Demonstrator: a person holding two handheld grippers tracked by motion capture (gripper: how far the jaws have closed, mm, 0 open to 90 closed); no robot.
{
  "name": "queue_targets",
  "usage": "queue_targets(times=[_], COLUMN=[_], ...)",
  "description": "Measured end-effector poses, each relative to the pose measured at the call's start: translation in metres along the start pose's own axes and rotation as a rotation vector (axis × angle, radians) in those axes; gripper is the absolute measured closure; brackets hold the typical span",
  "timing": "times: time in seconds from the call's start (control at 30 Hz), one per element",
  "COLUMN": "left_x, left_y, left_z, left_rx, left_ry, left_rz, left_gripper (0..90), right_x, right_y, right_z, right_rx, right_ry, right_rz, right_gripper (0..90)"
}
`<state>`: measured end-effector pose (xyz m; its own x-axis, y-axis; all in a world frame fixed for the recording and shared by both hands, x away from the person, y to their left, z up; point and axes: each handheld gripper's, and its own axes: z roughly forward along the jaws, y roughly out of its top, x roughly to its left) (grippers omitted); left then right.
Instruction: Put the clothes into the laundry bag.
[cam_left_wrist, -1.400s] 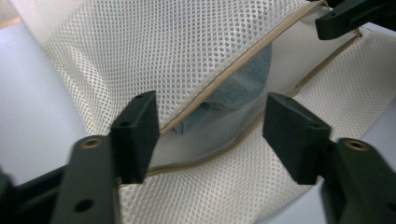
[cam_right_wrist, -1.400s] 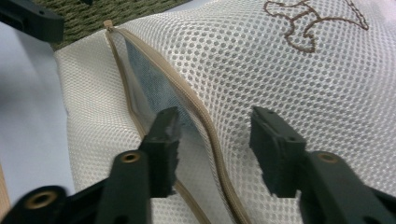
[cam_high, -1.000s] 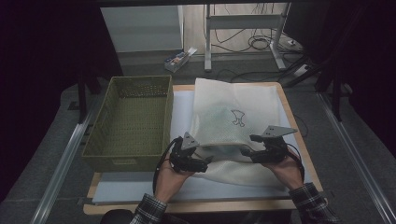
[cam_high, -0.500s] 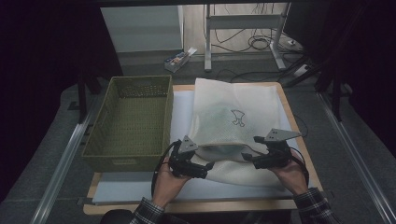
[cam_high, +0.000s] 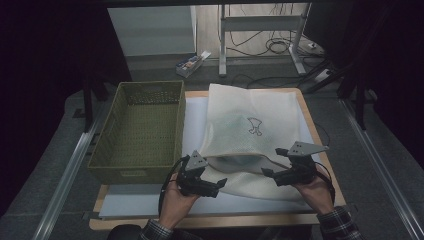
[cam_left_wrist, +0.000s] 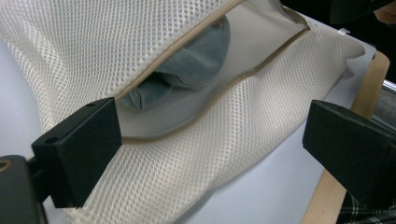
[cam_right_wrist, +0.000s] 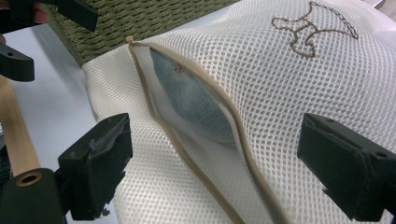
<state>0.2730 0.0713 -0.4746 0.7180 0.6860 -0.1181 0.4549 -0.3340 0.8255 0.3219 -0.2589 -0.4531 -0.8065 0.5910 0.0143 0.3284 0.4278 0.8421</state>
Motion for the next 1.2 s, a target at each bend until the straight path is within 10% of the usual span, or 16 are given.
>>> queue_targets(times=[1.2], left_x=[-0.001], left_y=[-0.043], left_z=[-0.038], left_rx=[-0.009], left_ry=[0.080], left_rz=[0.014], left_gripper=[1.7], right_x=[0.007], right_y=[-0.024], right_z=[-0.023], right_rx=[0.004], right_ry=[-0.043], right_rz=[0.018], right_gripper=[0.0])
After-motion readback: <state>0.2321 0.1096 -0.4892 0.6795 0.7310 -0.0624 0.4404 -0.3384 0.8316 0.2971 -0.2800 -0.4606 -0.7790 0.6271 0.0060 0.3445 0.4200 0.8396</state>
